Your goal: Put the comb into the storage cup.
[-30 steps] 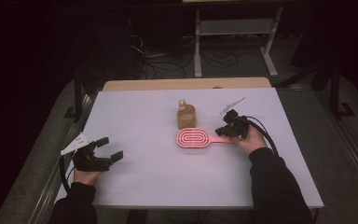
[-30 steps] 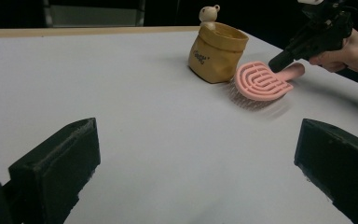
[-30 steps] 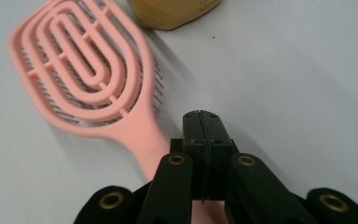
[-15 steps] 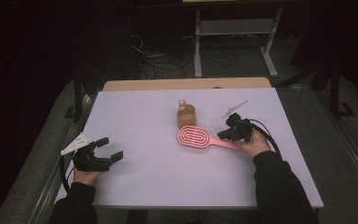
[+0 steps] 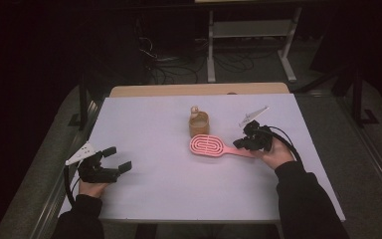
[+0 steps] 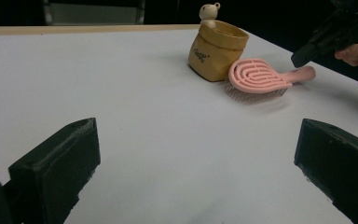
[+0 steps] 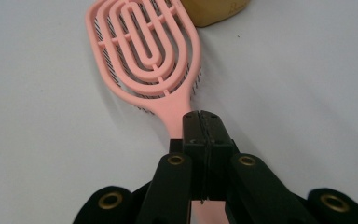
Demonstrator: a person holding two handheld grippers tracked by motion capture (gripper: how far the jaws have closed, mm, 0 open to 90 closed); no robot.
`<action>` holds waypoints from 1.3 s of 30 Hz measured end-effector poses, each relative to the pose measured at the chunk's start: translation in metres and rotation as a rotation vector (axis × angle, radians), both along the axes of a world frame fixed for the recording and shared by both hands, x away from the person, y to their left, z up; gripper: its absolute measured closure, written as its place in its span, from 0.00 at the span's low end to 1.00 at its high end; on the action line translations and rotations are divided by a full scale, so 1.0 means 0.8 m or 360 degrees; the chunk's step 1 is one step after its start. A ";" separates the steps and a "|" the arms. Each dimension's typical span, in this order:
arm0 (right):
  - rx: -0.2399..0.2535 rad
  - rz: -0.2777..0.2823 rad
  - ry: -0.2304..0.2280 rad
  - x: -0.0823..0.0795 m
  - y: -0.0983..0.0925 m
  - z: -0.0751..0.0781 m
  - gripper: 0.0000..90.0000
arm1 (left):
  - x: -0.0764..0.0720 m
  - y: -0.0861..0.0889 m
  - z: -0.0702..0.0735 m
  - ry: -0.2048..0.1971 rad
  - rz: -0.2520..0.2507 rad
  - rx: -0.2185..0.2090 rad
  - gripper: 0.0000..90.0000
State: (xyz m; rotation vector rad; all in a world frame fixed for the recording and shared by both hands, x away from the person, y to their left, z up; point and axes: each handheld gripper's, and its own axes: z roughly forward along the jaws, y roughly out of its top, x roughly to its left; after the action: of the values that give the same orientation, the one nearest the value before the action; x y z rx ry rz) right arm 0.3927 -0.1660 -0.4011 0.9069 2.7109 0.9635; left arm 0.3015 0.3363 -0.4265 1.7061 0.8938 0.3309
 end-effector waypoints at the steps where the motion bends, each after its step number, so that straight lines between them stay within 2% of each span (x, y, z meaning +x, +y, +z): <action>1: 0.0001 0.0004 -0.0004 0.000 -0.001 0.002 0.98 | 0.000 0.000 0.000 0.0000 0.0000 0.0000 0.00; 10: -0.0033 0.0031 -0.0001 0.002 -0.002 0.017 0.95 | 0.000 0.000 0.000 0.0000 -0.0001 0.0001 0.00; 17: -0.0095 0.0103 -0.0017 0.005 0.002 0.026 0.89 | 0.000 0.000 0.000 0.0002 -0.0003 0.0000 0.00; 21: -0.0130 0.0125 -0.0022 0.006 0.007 0.029 0.77 | 0.000 0.000 0.000 0.0002 -0.0003 0.0000 0.00; 27: -0.0183 0.0176 -0.0044 0.006 0.014 0.033 0.64 | 0.000 0.000 0.000 0.0003 -0.0003 0.0000 0.00; 34: -0.0200 0.0215 0.0038 0.009 0.020 0.033 0.40 | 0.000 0.000 0.000 0.0004 -0.0003 -0.0004 0.00; 39: -0.0217 0.0262 0.0059 0.010 0.026 0.026 0.24 | 0.000 0.000 0.000 0.0003 -0.0007 -0.0002 0.00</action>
State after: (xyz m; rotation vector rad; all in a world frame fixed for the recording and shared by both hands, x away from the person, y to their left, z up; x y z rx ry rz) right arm 0.4011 -0.1455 -0.3807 0.6930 2.8780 0.7832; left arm 0.3016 0.3360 -0.4267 1.7073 0.8917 0.3258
